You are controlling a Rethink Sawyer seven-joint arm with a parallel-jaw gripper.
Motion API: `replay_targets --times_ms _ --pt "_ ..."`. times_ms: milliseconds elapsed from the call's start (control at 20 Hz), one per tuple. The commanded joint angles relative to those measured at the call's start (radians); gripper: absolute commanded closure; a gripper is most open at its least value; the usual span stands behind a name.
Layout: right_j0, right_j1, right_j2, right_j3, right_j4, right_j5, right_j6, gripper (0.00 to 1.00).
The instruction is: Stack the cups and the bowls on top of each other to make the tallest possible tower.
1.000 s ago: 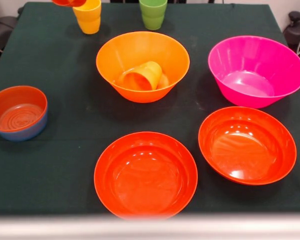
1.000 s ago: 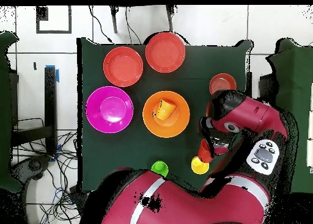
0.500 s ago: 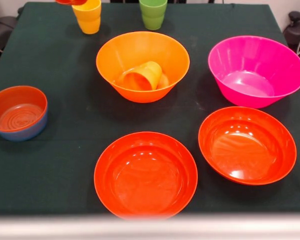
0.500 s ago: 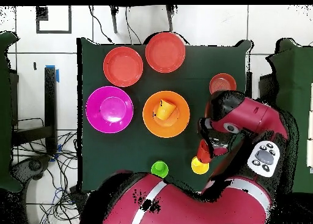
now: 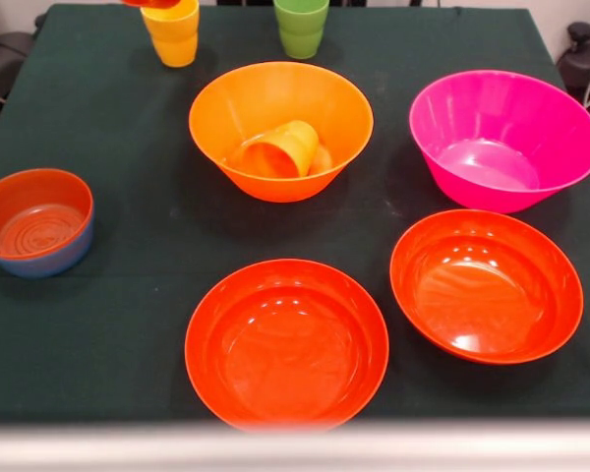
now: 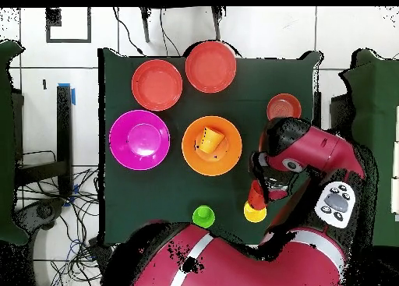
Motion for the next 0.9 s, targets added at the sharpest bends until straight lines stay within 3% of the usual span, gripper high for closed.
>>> replay_targets --times_ms 50,900 --pt "-0.016 0.014 0.139 0.055 -0.081 -0.067 -0.169 1.0" --pt "-0.036 0.011 0.156 0.064 -0.117 -0.101 -0.182 1.0"
